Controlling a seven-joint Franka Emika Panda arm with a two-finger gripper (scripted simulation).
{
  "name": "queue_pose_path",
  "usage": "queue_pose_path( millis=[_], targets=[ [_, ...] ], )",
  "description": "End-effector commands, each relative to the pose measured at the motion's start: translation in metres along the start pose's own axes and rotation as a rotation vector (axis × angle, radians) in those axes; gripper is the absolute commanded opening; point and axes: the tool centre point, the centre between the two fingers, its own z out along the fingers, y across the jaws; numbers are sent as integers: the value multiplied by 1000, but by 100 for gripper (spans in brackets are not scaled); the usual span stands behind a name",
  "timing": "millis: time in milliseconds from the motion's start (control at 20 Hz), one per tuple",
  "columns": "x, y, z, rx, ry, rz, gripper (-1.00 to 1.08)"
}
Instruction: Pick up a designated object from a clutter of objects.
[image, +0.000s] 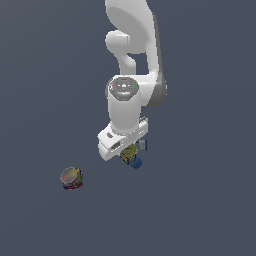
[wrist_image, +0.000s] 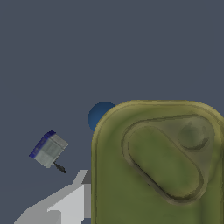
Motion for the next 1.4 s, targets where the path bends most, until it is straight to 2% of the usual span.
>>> queue_pose_path(
  millis=[0, 950, 1350],
  targets=[
    [7, -19, -26, -4, 4, -1, -100],
    [62, -166, -212, -5, 3, -1, -100],
    [79, -204, -263, -3, 5, -1, -100]
  ],
)
